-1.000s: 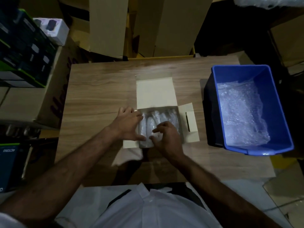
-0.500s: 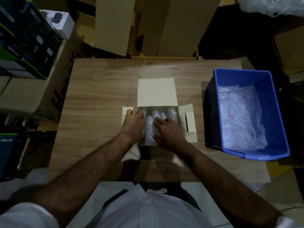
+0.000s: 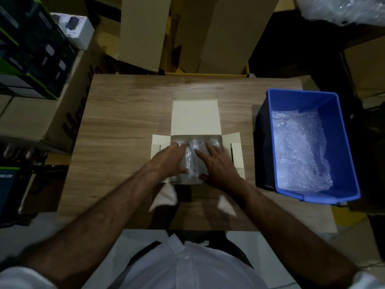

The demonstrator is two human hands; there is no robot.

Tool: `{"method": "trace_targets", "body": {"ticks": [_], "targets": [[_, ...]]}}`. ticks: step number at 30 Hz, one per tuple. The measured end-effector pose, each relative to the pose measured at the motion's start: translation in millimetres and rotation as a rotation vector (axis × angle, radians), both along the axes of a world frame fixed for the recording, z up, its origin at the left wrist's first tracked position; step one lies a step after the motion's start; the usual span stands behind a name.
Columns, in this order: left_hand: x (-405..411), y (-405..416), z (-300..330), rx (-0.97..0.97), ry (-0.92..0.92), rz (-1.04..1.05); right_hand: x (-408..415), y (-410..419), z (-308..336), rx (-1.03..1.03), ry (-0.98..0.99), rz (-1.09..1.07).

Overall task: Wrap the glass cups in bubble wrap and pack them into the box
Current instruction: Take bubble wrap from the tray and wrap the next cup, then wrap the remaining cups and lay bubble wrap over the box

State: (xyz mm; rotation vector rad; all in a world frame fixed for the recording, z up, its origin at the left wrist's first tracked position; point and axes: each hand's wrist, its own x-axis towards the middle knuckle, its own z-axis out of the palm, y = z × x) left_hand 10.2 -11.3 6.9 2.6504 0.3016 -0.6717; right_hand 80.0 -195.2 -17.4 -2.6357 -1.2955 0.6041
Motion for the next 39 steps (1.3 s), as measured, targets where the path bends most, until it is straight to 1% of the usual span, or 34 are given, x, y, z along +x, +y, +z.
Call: {"method": "trace_targets", "body": {"ticks": [11,17,19,21,23,27,32,34,36,39], "targets": [[3,-30,-18,0.088,0.009,0.081,0,6,-3,-0.049,0.011,-0.032],[-2,-36,-17,0.113,-0.033,0.079,1,2,2,-0.046,0.01,0.018],[-9,-35,-16,0.121,-0.086,0.051,4,-5,8,0.011,-0.004,0.029],[-16,-33,-16,0.102,-0.194,0.032,6,-14,15,0.106,-0.05,0.005],[-21,-34,-13,0.07,-0.29,0.035,9,-24,21,0.156,-0.104,-0.02],[-17,-51,0,0.104,-0.339,-0.021,20,-44,33,0.223,-0.155,-0.112],[17,-85,13,0.142,-0.484,-0.093,38,-89,48,0.297,-0.279,-0.229],[34,-104,18,0.153,-0.549,-0.132,44,-112,55,0.36,-0.327,-0.303],[49,-125,20,0.122,-0.618,-0.165,51,-137,58,0.391,-0.363,-0.353],[72,-156,19,0.052,-0.714,-0.227,61,-177,49,0.371,-0.385,-0.41]]}}
